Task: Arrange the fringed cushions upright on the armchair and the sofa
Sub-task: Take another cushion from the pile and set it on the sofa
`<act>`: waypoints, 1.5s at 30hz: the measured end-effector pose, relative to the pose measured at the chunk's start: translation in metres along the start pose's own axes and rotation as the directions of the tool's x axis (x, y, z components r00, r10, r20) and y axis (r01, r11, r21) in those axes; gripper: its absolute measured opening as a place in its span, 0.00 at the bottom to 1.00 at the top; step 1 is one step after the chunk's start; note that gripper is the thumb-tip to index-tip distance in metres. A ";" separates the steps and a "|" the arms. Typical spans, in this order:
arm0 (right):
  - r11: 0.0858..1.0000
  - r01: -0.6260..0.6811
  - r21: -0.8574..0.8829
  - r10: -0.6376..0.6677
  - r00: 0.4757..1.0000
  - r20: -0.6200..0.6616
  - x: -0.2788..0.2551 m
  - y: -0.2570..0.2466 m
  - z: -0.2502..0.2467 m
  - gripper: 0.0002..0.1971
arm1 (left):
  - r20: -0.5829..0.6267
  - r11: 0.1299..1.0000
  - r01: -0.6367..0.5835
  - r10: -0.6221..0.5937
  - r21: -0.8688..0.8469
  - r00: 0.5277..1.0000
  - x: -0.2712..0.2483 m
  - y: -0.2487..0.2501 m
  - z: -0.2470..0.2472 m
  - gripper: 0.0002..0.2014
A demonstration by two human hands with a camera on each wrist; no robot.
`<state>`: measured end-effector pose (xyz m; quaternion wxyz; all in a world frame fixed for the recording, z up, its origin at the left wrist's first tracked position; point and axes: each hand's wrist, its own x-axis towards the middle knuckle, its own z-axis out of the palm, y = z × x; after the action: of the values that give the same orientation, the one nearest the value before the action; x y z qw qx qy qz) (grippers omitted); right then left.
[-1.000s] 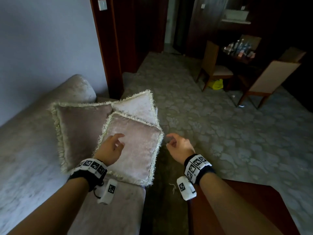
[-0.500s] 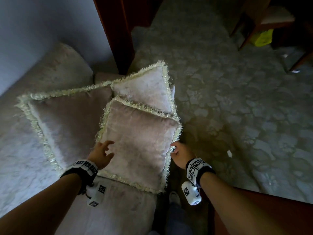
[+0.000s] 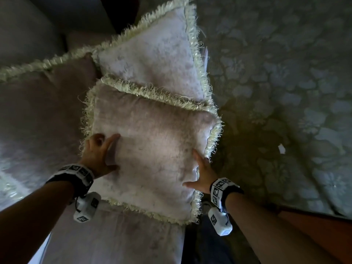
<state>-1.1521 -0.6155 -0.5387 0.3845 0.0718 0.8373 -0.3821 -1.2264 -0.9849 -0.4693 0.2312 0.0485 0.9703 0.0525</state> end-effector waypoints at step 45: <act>0.758 0.452 -0.469 -0.492 0.870 0.043 -0.210 -0.223 0.055 0.64 | -0.097 0.691 0.381 -0.545 -0.614 0.833 -0.416 -0.044 -0.039 0.73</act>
<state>-1.0664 -0.7735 -0.2845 0.2465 -0.2200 0.9098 -0.2514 -0.8777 -1.0811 -0.2562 0.1049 -0.2794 0.9106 0.2860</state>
